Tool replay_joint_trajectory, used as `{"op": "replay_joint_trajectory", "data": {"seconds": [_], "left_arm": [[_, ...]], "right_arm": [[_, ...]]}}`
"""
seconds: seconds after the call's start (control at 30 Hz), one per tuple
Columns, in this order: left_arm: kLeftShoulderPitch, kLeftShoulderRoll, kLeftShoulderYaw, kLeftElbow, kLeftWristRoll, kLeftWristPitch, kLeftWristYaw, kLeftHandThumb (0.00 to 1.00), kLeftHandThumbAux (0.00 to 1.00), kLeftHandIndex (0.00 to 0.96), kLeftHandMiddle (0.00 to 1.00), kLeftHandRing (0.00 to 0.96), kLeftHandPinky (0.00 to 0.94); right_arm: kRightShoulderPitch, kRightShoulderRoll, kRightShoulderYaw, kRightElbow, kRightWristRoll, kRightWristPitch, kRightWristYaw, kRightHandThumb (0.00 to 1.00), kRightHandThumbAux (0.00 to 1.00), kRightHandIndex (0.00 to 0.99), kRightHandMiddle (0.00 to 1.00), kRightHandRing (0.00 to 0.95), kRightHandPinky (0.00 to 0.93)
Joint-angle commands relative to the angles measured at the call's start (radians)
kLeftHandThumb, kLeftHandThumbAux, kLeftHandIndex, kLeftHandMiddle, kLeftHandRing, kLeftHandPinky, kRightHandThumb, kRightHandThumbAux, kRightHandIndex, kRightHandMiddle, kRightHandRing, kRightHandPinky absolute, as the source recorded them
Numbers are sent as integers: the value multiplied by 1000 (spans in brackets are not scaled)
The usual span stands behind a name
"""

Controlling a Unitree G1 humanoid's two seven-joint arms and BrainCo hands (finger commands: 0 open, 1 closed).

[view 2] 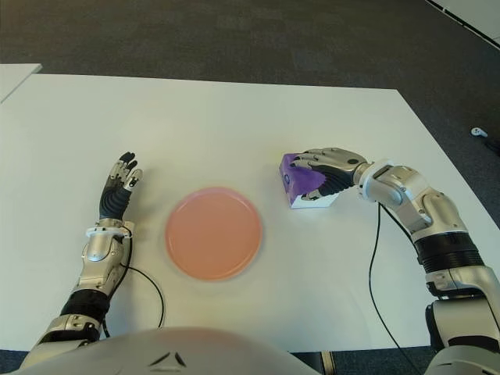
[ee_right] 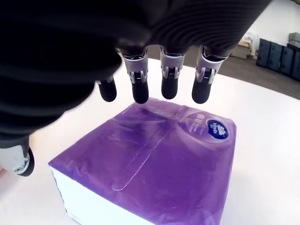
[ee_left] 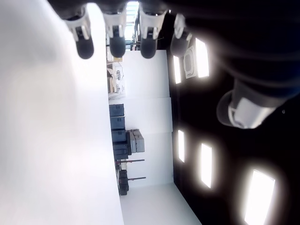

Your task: Put the tissue paper into the plate.

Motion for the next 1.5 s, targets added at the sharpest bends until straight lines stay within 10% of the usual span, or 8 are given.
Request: {"op": "replay_joint_trajectory", "data": {"seconds": [0.03, 1.5], "left_arm": [[42, -5, -2, 30, 9, 31, 5, 0, 474, 0, 0, 0, 0], [59, 1, -1, 14, 9, 33, -4, 0, 467, 0, 0, 0, 0]], "right_arm": [[2, 10, 21, 29, -30, -12, -25, 396, 409, 0, 0, 0, 0], [-110, 36, 37, 199, -56, 56, -137, 484, 382, 0, 0, 0, 0]]}}
